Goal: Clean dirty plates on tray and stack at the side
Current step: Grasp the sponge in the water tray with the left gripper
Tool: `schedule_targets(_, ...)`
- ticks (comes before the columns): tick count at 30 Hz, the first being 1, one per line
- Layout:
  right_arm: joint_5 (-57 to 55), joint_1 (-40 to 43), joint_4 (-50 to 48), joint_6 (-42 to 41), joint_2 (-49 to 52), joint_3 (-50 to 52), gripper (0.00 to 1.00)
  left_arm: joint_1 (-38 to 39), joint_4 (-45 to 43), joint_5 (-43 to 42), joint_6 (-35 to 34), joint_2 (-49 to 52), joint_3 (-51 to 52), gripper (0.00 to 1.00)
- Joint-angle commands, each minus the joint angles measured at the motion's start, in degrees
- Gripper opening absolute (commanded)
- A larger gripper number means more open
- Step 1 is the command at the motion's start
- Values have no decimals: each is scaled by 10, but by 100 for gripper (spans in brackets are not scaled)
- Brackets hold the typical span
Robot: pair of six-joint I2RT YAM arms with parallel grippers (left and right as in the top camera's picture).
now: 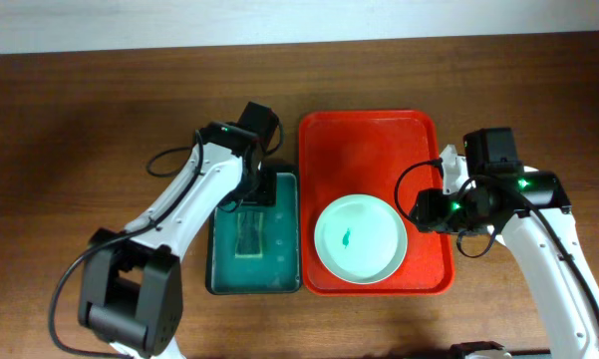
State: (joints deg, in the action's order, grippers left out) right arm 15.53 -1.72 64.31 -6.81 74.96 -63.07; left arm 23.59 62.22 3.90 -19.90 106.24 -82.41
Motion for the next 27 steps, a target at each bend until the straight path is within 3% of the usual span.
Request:
schedule_targets(1,3,-2,0,6,2,-7,53,-1,19,0,-1,-10,18,64)
schedule_targets(6,3,-2,1,6,2,-7,53,9,-56,-1,-13,-10,132,43)
schedule_targets(8,3,-2,0,6,2,-7,53,9,-85,-1,-13,-10,159,20)
schedule_targets(10,3,-2,0,6,2,-7,53,9,-90,-1,-12,-10,159,4)
schedule_targets(11,3,-2,0,6,2,-7,53,9,-90,-1,-12,-11,156,0)
schedule_targets(18,2,-1,0,-1,2,-7,53,9,-5,0,3,-14,46,0)
schedule_targets(21,-65,-1,0,-67,4,-6,53,9,50,0,3,-15,-25,0)
schedule_targets(27,-74,-2,11,-70,41,-1,53,9,73,0,3,-15,-50,0)
